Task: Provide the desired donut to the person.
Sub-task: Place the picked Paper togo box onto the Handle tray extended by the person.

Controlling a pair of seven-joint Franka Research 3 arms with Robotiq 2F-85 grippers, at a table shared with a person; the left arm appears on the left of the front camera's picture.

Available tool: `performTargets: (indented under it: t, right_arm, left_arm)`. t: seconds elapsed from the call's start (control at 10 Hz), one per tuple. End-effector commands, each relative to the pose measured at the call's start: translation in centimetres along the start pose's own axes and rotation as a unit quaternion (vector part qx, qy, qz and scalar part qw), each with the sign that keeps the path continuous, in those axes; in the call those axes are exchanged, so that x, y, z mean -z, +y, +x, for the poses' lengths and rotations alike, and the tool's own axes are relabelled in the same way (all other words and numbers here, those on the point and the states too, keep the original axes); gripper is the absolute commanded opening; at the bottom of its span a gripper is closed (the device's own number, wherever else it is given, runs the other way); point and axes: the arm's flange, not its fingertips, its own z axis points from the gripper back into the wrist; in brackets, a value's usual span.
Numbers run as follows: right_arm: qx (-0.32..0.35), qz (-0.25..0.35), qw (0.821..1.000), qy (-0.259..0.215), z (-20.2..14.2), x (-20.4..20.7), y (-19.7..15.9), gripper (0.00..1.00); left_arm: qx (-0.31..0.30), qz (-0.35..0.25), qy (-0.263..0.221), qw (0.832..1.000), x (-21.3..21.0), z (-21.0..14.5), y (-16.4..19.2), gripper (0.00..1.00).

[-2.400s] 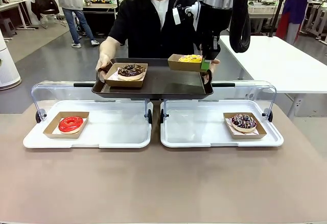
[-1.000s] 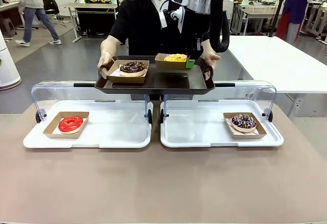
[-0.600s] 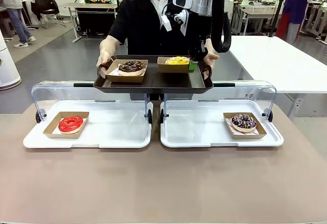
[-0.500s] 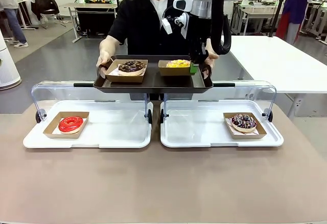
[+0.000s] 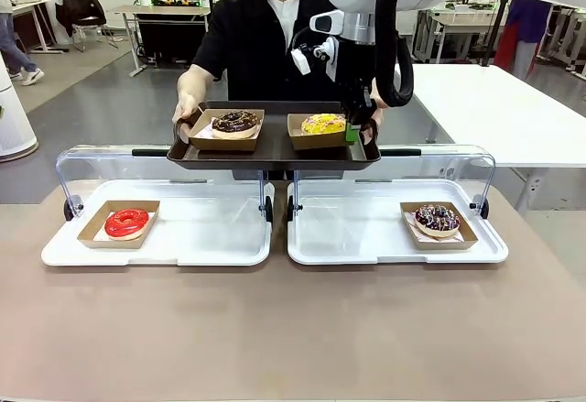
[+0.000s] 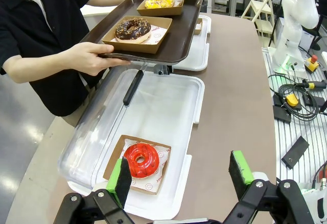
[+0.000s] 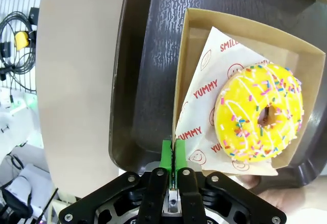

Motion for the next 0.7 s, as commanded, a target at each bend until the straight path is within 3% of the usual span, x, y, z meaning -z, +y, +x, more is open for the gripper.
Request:
performTargets:
  t: [0.0, 0.1, 0.3, 0.4, 0.5, 0.6]
  right_arm:
    - [0.01, 0.006, 1.0, 0.014, 0.43, -0.62, -0.58, 0.59]
    - [0.012, 0.007, 1.0, 0.014, 0.46, -0.62, -0.58, 1.0]
    - [0.014, 0.008, 1.0, 0.012, 0.5, -0.65, -0.53, 1.0]
    - [0.015, 0.008, 1.0, 0.012, 0.53, -0.66, -0.52, 0.81]
    - [0.016, 0.008, 1.0, 0.012, 0.54, -0.71, -0.51, 0.94]
    - [0.016, 0.008, 1.0, 0.01, 0.56, -0.77, -0.5, 1.0]
  left_arm:
    - [0.005, 0.004, -0.008, 1.0, 0.04, 0.0, -0.09, 1.0]
    - [0.005, 0.004, -0.008, 1.0, 0.04, 0.0, -0.09, 1.0]
    - [0.005, 0.004, -0.008, 1.0, 0.04, 0.0, -0.09, 1.0]
    - [0.005, 0.004, -0.008, 1.0, 0.04, 0.0, -0.09, 1.0]
    - [0.005, 0.004, -0.008, 1.0, 0.04, 0.0, -0.09, 1.0]
    - [0.005, 0.004, -0.008, 1.0, 0.04, 0.0, -0.09, 1.0]
